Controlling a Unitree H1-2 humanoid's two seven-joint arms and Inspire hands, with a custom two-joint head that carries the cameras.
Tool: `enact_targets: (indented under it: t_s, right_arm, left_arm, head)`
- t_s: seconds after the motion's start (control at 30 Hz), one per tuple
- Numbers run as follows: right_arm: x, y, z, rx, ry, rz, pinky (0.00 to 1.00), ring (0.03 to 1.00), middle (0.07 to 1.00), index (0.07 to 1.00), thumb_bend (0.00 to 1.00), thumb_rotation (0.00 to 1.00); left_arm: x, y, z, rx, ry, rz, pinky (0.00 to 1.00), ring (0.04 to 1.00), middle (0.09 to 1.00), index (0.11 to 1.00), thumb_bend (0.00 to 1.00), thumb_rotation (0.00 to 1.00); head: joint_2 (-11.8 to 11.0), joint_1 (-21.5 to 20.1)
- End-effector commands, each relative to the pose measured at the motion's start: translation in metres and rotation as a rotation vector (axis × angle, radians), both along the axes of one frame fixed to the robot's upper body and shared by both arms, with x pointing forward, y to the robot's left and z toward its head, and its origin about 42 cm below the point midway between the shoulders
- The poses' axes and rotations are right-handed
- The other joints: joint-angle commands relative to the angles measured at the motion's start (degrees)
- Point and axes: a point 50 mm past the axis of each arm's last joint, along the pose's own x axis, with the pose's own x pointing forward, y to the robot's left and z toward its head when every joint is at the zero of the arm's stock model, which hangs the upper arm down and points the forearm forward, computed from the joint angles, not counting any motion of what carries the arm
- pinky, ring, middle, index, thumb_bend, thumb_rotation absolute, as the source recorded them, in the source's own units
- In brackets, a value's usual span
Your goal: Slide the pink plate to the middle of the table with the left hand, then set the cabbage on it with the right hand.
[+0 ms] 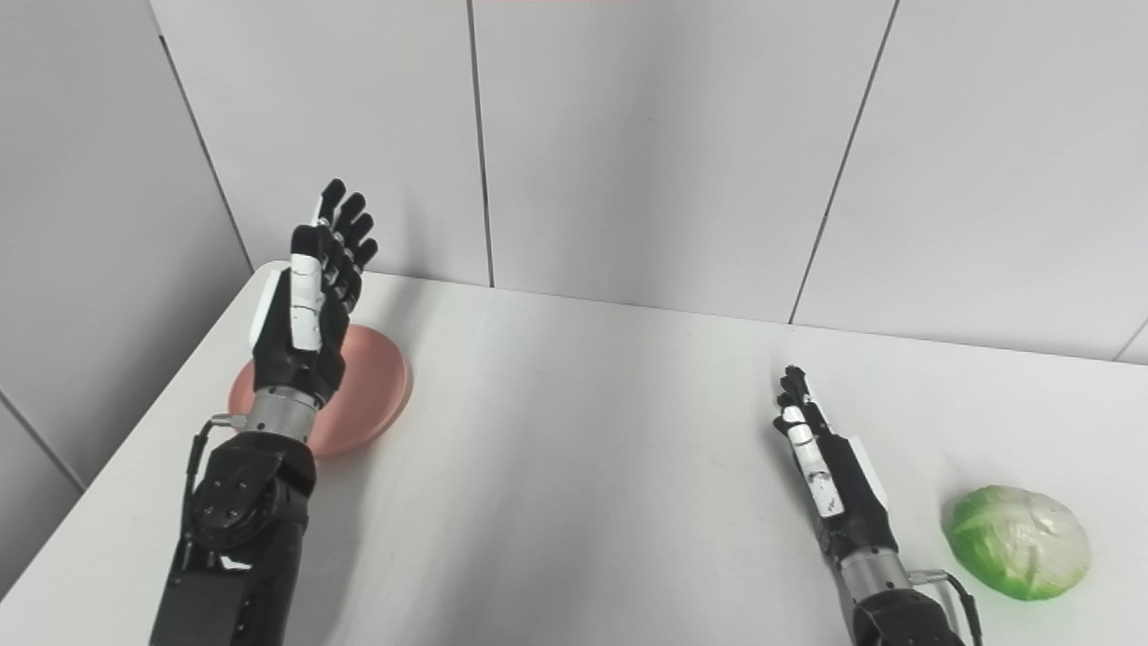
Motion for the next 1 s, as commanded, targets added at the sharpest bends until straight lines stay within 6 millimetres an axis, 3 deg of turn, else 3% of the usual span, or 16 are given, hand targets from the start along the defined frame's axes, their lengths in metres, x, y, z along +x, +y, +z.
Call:
enact_targets:
  t_s: [0.0, 0.43, 0.97]
  right_arm:
    - [0.001, -0.006, 0.000, -0.018, 0.019, 0.001, 1.00, 1.000, 1.000, 1.000, 0.50, 1.00]
    - [0.001, -0.007, 0.002, -0.016, 0.025, 0.009, 1.00, 1.000, 1.000, 1.000, 0.53, 1.00]
    - [-0.001, -0.008, 0.004, -0.011, 0.024, 0.004, 1.00, 1.000, 1.000, 1.000, 0.52, 1.00]
  left_arm:
    - [0.001, 0.008, 0.029, -0.010, -0.122, 0.037, 0.99, 0.997, 0.999, 1.000, 0.84, 1.00]
    - [0.006, 0.065, 0.028, -0.079, -0.133, 0.234, 0.97, 0.975, 0.988, 1.000, 0.87, 1.00]
    - [0.015, 0.109, 0.004, -0.112, -0.088, 0.353, 0.96, 0.973, 0.978, 0.993, 0.88, 1.00]
  head:
    - [0.0, 0.3]
    - [-0.1, 0.7]
    - [-0.7, 1.9]
